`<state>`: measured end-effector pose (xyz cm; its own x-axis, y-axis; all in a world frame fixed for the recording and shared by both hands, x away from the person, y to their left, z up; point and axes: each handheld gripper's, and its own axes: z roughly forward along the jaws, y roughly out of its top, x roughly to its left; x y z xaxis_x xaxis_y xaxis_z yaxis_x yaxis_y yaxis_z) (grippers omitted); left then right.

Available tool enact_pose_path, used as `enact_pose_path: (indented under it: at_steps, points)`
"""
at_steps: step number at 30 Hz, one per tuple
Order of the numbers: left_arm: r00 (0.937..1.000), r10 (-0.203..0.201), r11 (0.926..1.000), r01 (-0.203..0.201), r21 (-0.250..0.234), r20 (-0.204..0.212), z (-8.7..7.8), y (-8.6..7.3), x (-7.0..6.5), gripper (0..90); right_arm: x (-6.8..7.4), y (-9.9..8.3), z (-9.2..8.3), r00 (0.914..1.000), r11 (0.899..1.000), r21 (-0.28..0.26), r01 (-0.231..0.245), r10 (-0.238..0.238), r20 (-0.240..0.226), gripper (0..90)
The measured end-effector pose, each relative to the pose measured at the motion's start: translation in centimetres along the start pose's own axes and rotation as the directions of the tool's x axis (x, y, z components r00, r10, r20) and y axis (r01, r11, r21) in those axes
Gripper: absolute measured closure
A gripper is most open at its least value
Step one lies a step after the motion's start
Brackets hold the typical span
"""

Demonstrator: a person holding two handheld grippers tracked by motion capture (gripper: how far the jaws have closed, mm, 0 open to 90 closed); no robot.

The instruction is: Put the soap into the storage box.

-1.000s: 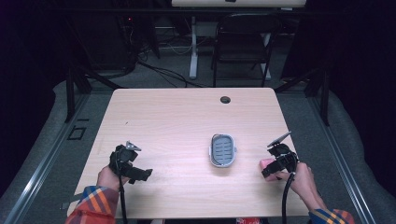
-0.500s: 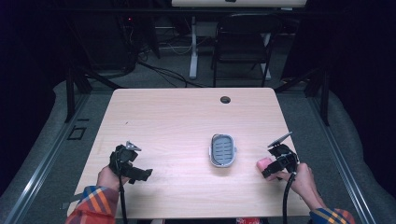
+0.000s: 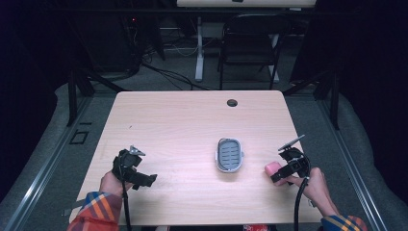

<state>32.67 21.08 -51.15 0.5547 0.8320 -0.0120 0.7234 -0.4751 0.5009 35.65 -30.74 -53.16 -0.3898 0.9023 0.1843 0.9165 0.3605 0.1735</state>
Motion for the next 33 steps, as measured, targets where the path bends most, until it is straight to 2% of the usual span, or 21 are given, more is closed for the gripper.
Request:
enact_pose_path:
  at_steps: [1, 5, 6, 8, 9, 10, 12, 14, 15, 16, 17, 21, 24, 25, 28, 29, 30, 31, 32, 33]
  points:
    - [1.0000, -0.001, 1.0000, 0.001, 0.000, -0.002, 0.0, 0.0, 0.0, 0.1, 0.2, -0.1, 0.2, 0.9997, 0.999, -0.037, -0.026, 0.026, -0.004, 35.9]
    - [1.0000, -0.001, 1.0000, 0.001, 0.002, 0.001, 0.0, 0.0, 0.0, 0.1, 0.0, 0.0, -0.2, 0.9999, 1.000, -0.019, 0.000, 0.000, -0.013, 35.9]
    - [1.0000, -0.003, 1.0000, 0.003, 0.002, 0.001, 0.0, 0.0, 0.0, 0.1, 0.1, -0.2, -0.2, 0.9996, 0.999, -0.046, -0.020, 0.019, -0.021, 35.9]
    - [1.0000, -0.002, 1.0000, 0.002, 0.003, 0.000, 0.0, 0.0, 0.0, 0.1, 0.0, -0.2, -0.4, 0.9991, 0.998, -0.056, -0.024, 0.022, -0.035, 35.9]
    - [1.0000, -0.001, 1.0000, 0.001, 0.004, 0.001, 0.0, 0.0, 0.0, 0.1, 0.0, -0.2, -0.5, 0.9994, 0.999, -0.043, -0.013, 0.012, -0.031, 35.9]
    - [1.0000, -0.001, 1.0000, 0.001, 0.002, 0.001, 0.0, 0.0, 0.0, 0.1, 0.0, -0.2, -0.4, 0.9988, 0.997, -0.065, -0.031, 0.028, -0.040, 35.9]
    - [1.0000, -0.001, 1.0000, 0.001, 0.002, 0.002, 0.0, 0.0, 0.0, 0.1, -0.1, -0.1, -0.8, 0.9997, 1.000, -0.031, 0.003, -0.004, -0.024, 35.9]
    - [1.0000, -0.001, 1.0000, 0.001, 0.002, 0.000, 0.0, 0.0, 0.0, 0.1, 0.2, -0.3, -0.6, 0.9989, 0.995, -0.088, -0.035, 0.032, -0.035, 35.9]
    - [1.0000, -0.001, 1.0000, 0.001, 0.001, 0.000, 0.0, 0.0, 0.0, 0.1, 0.2, -0.1, -0.9, 0.9996, 0.998, -0.059, -0.010, 0.008, -0.026, 35.9]
    - [1.0000, -0.001, 1.0000, 0.001, 0.001, 0.000, 0.0, 0.0, 0.0, 0.1, 0.2, -0.1, -0.9, 0.9996, 0.998, -0.059, -0.010, 0.008, -0.026, 35.9]
    - [1.0000, -0.001, 1.0000, 0.001, 0.001, 0.001, 0.0, 0.0, 0.0, 0.1, 0.2, 0.0, -1.2, 0.9997, 0.999, -0.042, 0.012, -0.013, -0.021, 35.9]
    - [1.0000, -0.002, 1.0000, 0.002, 0.004, 0.001, 0.0, 0.0, 0.0, 0.1, 0.3, 0.2, -1.3, 0.9996, 0.999, -0.037, 0.024, -0.024, -0.012, 35.9]
    - [1.0000, -0.001, 1.0000, 0.001, 0.005, 0.001, 0.1, 0.0, 0.0, 0.1, 0.6, 0.2, -1.2, 0.9999, 0.998, -0.062, 0.010, -0.011, -0.003, 35.9]
    - [1.0000, -0.001, 1.0000, 0.001, 0.005, 0.001, 0.1, 0.0, 0.0, 0.1, 0.5, 0.4, -1.4, 0.9995, 0.999, -0.041, 0.031, -0.031, 0.002, 35.9]
    - [1.0000, 0.000, 1.0000, 0.000, 0.005, 0.001, 0.1, 0.0, 0.0, 0.1, 0.6, 0.5, -1.4, 0.9997, 0.998, -0.054, 0.023, -0.023, 0.009, 35.9]
    - [1.0000, -0.001, 1.0000, 0.001, 0.005, 0.001, 0.1, 0.0, 0.0, 0.1, 0.6, 0.7, -1.6, 0.9990, 0.999, -0.034, 0.041, -0.040, 0.019, 35.9]
    - [1.0000, -0.002, 1.0000, 0.002, 0.005, 0.001, 0.1, 0.0, 0.0, 0.1, 0.7, 0.7, -1.5, 0.9995, 0.998, -0.057, 0.026, -0.025, 0.018, 35.9]
    - [1.0000, -0.002, 1.0000, 0.002, 0.005, 0.001, 0.1, 0.0, 0.0, 0.1, 0.6, 0.9, -1.7, 0.9988, 0.998, -0.034, 0.048, -0.047, 0.012, 35.9]
    - [1.0000, -0.002, 1.0000, 0.002, 0.005, 0.001, 0.1, 0.0, 0.0, 0.1, 0.7, 0.9, -1.5, 0.9993, 0.998, -0.054, 0.033, -0.032, 0.017, 36.0]
    - [1.0000, -0.002, 1.0000, 0.002, 0.005, 0.001, 0.1, 0.0, 0.0, 0.1, 0.8, 1.0, -1.4, 0.9997, 0.997, -0.070, 0.024, -0.024, -0.003, 36.0]
